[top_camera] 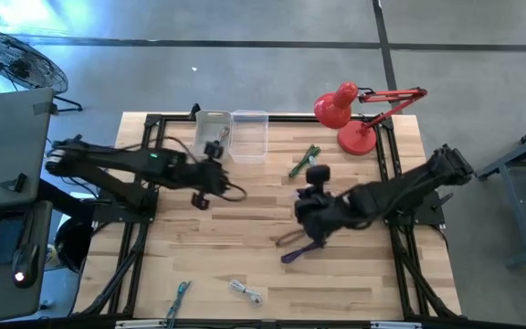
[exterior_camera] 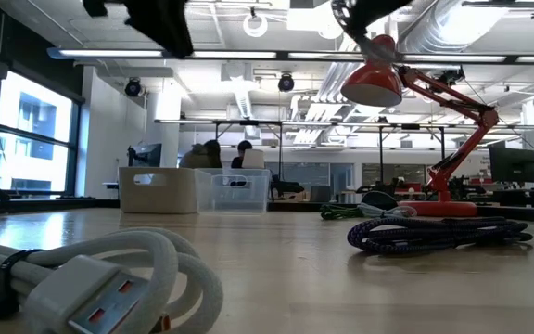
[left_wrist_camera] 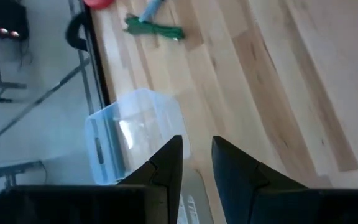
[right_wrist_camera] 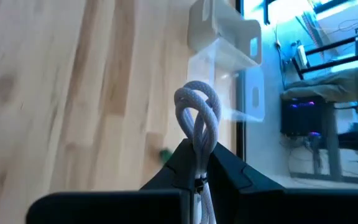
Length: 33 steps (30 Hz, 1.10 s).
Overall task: Pick & Place USB Port
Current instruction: Put the light purple charger cable into the transparent bin
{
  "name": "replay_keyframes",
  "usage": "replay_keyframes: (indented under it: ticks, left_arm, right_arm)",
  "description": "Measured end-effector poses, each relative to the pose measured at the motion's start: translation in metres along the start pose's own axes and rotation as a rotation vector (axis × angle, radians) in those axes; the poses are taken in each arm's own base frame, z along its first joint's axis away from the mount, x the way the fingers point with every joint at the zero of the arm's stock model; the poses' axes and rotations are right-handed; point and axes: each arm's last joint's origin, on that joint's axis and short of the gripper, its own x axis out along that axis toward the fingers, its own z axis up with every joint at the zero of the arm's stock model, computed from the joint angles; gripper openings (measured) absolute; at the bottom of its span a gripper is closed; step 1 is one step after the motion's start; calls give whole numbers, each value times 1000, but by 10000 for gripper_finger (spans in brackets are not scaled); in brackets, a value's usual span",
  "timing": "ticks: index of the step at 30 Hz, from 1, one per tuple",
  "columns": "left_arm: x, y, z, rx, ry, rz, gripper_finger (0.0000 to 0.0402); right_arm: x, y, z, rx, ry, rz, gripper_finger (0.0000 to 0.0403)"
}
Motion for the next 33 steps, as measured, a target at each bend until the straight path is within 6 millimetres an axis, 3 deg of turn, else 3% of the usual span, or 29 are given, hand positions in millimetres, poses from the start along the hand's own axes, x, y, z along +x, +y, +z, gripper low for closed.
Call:
replay_keyframes:
  ticks: [7, 11, 19, 23, 29, 33]
  left_arm:
    - [-61, 18, -32, -85, -190, 81, 83]
    - [-76, 13, -58, -105, -309, 121, 83]
    - [-71, -15, -114, -195, -518, 233, 83]
    - [-67, -26, -132, -216, -571, 266, 83]
    - [-63, -34, -143, -200, -585, 265, 83]
    - [-60, -38, -145, -169, -580, 213, 83]
  right_arm:
    - [21, -32, 15, 90, -135, 57, 14]
    - [35, -56, 26, 162, -284, 98, 14]
    - [64, -119, 32, 369, -574, 91, 14]
    - [93, -142, 27, 518, -606, 71, 14]
    - [156, -150, 19, 650, -594, 72, 14]
    - [185, -152, 17, 690, -555, 45, 14]
